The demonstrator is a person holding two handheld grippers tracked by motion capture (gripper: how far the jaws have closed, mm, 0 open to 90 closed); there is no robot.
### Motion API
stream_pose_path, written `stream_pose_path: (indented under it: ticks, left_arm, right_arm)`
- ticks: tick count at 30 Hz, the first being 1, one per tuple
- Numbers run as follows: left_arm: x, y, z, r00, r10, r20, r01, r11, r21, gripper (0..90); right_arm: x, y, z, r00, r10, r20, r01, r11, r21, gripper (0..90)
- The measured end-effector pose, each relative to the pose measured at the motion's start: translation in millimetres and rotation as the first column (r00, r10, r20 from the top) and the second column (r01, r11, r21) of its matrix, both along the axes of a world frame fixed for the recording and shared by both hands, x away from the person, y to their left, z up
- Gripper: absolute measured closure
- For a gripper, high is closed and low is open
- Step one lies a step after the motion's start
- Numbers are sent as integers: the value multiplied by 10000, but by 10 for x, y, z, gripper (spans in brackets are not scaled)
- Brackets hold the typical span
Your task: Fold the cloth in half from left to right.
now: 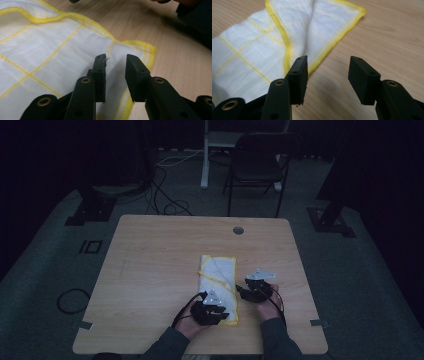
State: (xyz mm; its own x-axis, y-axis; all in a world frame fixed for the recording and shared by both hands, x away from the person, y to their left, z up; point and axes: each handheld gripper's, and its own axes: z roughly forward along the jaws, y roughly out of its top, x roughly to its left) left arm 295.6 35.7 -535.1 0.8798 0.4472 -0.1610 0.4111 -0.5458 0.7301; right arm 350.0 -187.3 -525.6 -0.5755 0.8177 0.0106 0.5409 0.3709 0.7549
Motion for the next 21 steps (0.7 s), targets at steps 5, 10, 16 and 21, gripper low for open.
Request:
stream_pose_path:
  ticks: [5, 10, 16, 21]
  left_arm:
    - [5, 168, 43, 9985, 467, 270, -460, 9987, -239, 669]
    - [42, 374, 25, 9945, 1035, 155, -1029, 9940, -367, 655]
    - [81, 508, 21, 9906, 1360, 131, -1354, 9900, -400, 630]
    - [119, 563, 10, 9880, 1541, 129, -1534, 9872, -436, 630]
  right_arm:
    - [23, 111, 40, 9994, 325, 100, -324, 9994, -143, 556]
    - [60, 262, 74, 9975, 655, 264, -647, 9974, -309, 558]
    - [128, 454, 84, 9917, 1225, 388, -1209, 9919, -393, 556]
    - [195, 588, 67, 9884, 1469, 395, -1452, 9885, -420, 552]
